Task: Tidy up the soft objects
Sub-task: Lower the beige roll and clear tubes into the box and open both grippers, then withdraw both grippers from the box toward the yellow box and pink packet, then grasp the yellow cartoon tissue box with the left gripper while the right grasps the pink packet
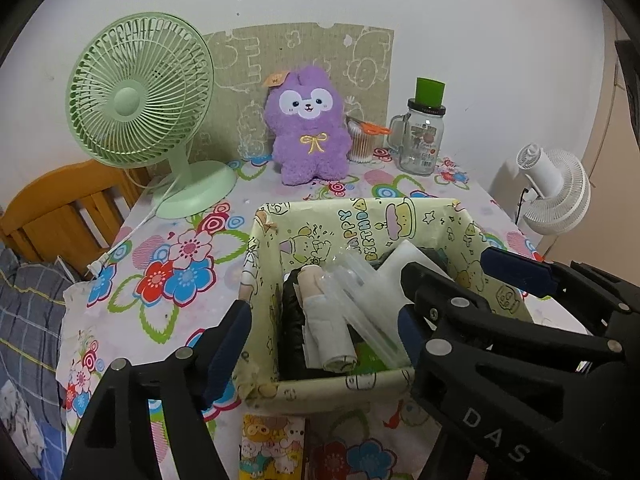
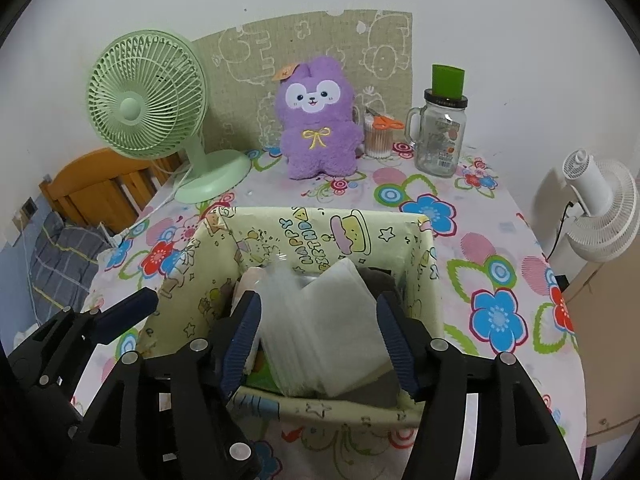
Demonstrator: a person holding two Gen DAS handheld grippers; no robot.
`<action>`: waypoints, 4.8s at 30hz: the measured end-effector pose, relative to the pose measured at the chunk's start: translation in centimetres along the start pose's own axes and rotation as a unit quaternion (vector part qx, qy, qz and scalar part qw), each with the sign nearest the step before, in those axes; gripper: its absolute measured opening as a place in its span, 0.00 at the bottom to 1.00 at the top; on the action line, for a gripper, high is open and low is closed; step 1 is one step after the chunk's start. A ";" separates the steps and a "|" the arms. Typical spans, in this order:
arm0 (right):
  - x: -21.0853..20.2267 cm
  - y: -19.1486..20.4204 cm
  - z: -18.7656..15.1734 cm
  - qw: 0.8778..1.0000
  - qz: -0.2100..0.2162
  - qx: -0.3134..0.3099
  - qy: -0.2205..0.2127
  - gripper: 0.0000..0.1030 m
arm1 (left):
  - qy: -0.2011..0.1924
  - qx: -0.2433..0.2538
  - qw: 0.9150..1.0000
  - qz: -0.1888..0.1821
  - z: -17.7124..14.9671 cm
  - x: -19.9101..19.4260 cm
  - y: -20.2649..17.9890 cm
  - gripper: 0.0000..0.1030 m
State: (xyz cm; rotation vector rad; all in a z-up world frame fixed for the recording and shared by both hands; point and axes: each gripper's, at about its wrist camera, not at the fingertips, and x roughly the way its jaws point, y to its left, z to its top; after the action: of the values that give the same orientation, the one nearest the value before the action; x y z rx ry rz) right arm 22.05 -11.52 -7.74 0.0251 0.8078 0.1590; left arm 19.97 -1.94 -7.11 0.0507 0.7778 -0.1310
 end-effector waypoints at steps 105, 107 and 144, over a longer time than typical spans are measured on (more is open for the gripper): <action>-3.9 1.4 -16.6 0.998 -0.029 -0.033 0.044 0.83 | 0.045 0.054 0.997 -0.023 -16.2 -3.5 -0.8 1.00; -3.3 1.4 -16.8 0.998 -0.030 -0.032 0.055 0.79 | 0.053 0.050 0.997 -0.032 -16.3 -3.2 -0.7 1.00; 0.2 2.9 -13.4 0.996 -0.036 -0.050 0.069 0.40 | 0.072 0.043 0.997 -0.004 -12.4 0.8 2.0 0.99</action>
State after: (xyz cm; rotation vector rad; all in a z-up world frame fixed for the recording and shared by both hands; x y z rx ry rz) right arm 12.13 -9.14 -16.84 -0.1099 0.9373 0.1347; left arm 12.18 1.13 -16.56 0.1397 0.9152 -0.1694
